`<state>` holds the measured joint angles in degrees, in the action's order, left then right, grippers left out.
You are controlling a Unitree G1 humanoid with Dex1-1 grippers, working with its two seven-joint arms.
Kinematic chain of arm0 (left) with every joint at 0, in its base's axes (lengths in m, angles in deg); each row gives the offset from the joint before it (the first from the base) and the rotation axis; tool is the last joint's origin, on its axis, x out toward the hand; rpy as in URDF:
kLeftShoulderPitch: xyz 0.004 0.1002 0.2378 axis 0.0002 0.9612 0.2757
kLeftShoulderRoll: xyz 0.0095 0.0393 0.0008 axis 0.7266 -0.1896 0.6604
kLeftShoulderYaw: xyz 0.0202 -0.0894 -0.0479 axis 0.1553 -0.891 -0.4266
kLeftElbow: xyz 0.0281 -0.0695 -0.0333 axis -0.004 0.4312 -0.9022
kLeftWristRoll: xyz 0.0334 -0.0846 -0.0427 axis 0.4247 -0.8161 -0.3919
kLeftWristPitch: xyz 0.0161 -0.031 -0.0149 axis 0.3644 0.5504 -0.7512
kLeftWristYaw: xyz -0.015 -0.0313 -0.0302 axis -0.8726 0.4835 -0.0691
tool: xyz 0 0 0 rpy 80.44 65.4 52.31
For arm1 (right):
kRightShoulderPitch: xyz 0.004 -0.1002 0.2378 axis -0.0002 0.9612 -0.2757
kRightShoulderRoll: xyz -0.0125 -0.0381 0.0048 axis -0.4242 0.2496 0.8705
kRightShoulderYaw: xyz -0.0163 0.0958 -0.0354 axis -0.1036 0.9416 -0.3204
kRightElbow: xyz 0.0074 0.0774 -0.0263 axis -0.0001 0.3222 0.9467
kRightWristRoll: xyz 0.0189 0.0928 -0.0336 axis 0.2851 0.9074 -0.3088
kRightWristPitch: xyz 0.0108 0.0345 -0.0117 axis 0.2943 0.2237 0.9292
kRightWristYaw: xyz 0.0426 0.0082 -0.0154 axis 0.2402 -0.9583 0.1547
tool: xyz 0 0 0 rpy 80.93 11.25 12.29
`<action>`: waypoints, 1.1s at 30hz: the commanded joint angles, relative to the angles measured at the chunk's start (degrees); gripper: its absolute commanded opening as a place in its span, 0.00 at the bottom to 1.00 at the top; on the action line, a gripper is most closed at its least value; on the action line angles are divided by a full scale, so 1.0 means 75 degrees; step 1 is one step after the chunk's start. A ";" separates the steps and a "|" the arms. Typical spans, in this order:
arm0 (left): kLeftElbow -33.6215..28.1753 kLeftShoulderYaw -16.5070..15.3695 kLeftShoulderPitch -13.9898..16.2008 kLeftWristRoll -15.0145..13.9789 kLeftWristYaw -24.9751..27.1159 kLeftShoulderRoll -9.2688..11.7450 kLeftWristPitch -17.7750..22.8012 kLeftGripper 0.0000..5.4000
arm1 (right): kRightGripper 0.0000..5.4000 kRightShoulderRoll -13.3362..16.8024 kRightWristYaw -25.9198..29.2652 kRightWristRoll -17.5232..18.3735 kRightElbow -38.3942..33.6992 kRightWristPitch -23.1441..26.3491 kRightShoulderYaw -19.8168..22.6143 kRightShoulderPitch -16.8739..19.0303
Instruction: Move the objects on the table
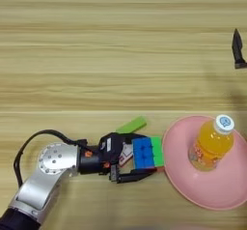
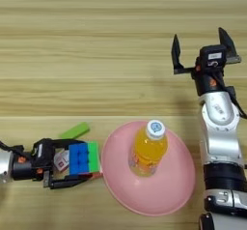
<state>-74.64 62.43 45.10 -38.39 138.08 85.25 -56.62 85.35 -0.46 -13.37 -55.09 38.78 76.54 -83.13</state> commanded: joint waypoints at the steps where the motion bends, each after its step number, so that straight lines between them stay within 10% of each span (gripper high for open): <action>1: -0.0184 0.0132 0.0319 -0.0194 0.0264 0.0273 0.0339 0.61 | 1.00 0.0067 0.0054 -0.0015 0.0111 -0.0021 -0.0008 -0.0183; 18: -0.0024 0.0202 0.0916 0.0020 -0.0031 0.0482 0.0631 0.61 | 1.00 0.0014 -0.0007 -0.0036 0.0070 -0.0024 -0.0026 -0.0163; 33: 0.0180 0.0004 0.0691 0.0115 -0.0531 0.0327 0.0513 0.86 | 1.00 0.0057 0.0026 -0.0016 0.0152 -0.0019 -0.0011 -0.0251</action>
<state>-73.83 63.13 50.99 -38.25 134.87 87.57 -52.83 85.35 -0.50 -13.40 -54.12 38.69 76.47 -83.71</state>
